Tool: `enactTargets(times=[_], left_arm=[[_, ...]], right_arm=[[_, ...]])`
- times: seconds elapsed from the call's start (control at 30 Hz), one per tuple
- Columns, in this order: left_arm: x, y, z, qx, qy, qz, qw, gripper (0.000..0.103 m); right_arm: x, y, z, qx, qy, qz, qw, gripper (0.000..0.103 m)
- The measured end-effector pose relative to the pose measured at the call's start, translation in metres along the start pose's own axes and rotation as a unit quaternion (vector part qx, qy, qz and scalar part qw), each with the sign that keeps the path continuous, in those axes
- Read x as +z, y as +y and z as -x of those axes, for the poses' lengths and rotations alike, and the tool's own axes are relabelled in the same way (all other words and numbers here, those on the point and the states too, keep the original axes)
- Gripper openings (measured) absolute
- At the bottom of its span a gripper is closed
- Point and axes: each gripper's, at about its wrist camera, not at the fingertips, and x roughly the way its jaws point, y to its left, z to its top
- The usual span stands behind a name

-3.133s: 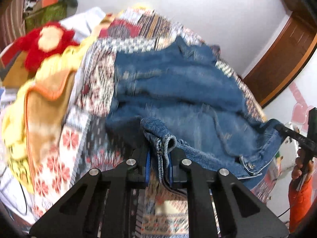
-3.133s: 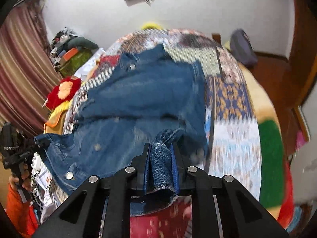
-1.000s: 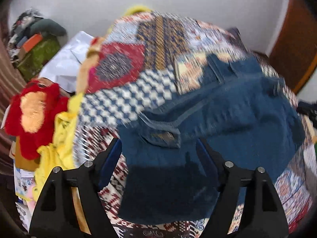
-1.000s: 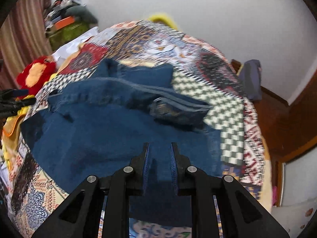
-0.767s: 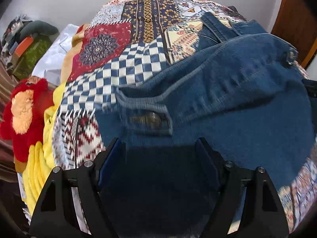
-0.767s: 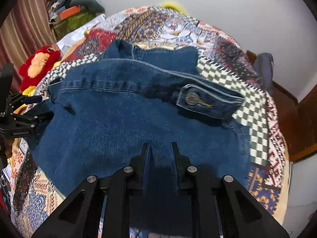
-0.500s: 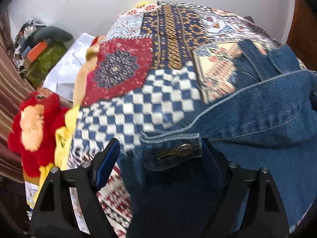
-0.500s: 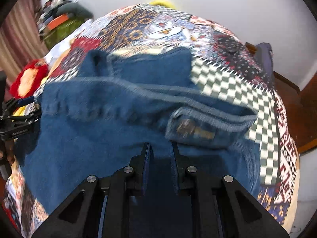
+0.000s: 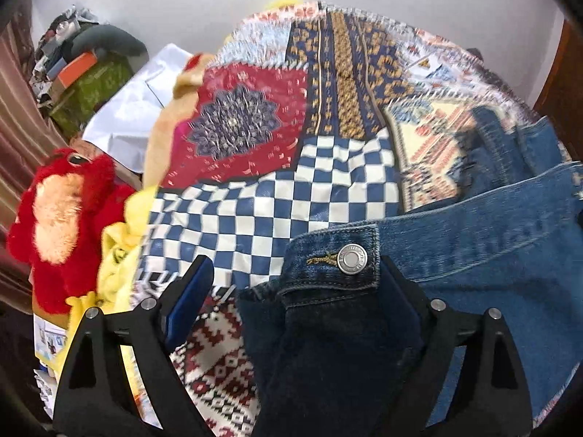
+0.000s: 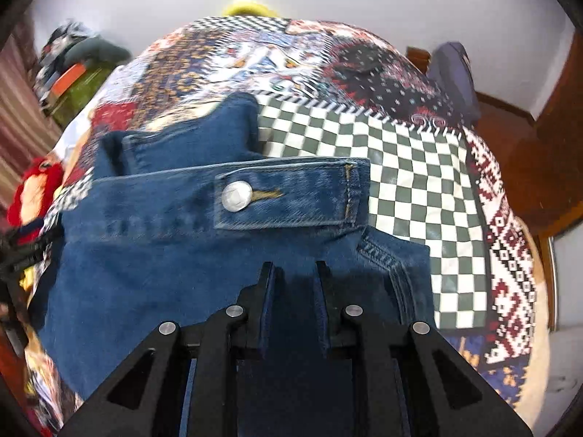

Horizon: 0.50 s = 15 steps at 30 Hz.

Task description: Fold large clothes

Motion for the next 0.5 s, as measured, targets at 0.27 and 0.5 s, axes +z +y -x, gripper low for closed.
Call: enactTargets(times=[0.27,0.5], left_arm=[[-0.007,-0.004,0.069,-0.053,-0.048,-0.006,0.9974,0.09],[-0.041,-0.034,0.061,-0.094,-0.011,-0.026,0.9951,0.09]], right_arm=[[-0.022,0.072,0.059,0.019,-0.051,0.12,0.991,0.016],[-0.046,0.142,0.048,0.042,-0.033,0.18,0.982,0.016]])
